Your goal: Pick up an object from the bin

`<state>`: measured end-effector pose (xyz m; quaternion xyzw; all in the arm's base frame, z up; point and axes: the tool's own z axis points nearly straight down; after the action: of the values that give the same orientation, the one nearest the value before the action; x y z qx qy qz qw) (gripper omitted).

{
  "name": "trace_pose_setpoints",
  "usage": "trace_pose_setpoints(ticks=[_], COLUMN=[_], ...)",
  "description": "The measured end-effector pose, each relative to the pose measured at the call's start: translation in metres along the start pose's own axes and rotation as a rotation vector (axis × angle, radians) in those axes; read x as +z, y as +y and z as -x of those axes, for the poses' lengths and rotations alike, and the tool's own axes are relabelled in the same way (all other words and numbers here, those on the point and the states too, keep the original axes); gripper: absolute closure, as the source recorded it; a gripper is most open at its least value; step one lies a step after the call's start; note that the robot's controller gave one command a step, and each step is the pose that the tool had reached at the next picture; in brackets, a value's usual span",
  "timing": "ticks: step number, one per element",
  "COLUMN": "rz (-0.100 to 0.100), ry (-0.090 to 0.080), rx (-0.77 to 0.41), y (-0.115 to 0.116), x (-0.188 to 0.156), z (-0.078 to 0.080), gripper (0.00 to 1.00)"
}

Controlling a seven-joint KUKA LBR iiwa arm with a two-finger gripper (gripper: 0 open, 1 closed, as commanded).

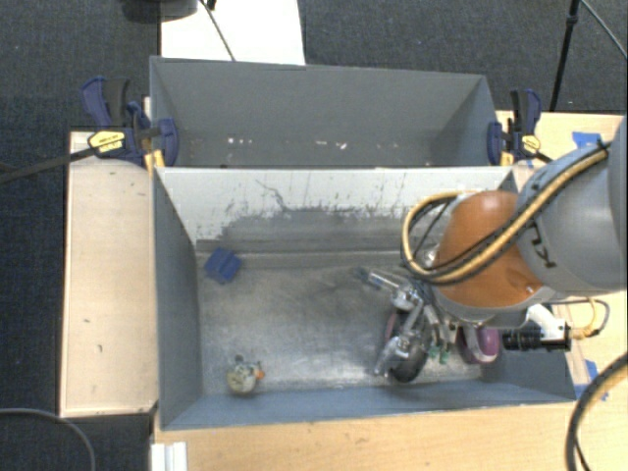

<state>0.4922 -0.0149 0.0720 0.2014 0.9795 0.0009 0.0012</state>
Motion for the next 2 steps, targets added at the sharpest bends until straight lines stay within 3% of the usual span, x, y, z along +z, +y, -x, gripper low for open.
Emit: trace_pose_setpoints(ticks=[1,2], rz=[0.004,-0.001], ry=[-0.009,-0.004], rx=[0.004,-0.331], y=[0.002,-0.022], x=[-0.002,-0.093], z=[0.001,0.017], gripper=[1.0,1.0])
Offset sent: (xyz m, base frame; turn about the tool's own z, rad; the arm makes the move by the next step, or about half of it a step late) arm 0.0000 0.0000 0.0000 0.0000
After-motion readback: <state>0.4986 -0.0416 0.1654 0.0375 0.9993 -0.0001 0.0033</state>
